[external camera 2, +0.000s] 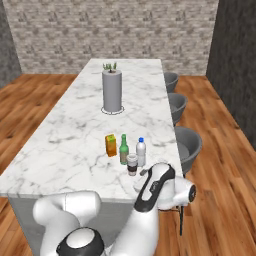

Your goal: Move the drinks to the dining counter.

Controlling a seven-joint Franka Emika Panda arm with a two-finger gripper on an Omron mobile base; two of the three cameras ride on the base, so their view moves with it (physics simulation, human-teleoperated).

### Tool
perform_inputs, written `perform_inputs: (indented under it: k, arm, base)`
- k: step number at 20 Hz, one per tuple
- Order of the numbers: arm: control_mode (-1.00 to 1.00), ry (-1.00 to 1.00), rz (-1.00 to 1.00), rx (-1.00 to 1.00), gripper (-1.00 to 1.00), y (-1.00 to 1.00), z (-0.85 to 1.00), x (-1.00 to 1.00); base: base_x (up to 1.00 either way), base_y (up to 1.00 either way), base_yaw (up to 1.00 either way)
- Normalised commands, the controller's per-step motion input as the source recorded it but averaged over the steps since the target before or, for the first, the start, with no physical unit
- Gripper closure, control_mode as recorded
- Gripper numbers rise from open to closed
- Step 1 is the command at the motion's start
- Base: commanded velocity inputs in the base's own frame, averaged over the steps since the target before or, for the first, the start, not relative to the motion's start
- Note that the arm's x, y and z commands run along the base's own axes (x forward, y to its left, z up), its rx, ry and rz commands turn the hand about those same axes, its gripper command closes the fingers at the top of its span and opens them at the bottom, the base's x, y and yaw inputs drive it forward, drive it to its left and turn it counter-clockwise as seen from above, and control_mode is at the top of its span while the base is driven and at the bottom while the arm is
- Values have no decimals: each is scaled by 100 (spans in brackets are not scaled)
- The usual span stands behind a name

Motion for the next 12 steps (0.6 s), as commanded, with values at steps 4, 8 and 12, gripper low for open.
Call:
perform_inputs:
  k: [4, 8, 12]
  arm:
    - [-100, -19, 0, -2, 100, -10, 100, -55]
    - [-100, -11, 1, -4, 100, -14, 81, -58]
    - [-100, -4, 1, 0, 100, -23, 27, -67]
  base:
    - [0, 0, 0]
    - [0, 0, 0]
    - [0, 0, 0]
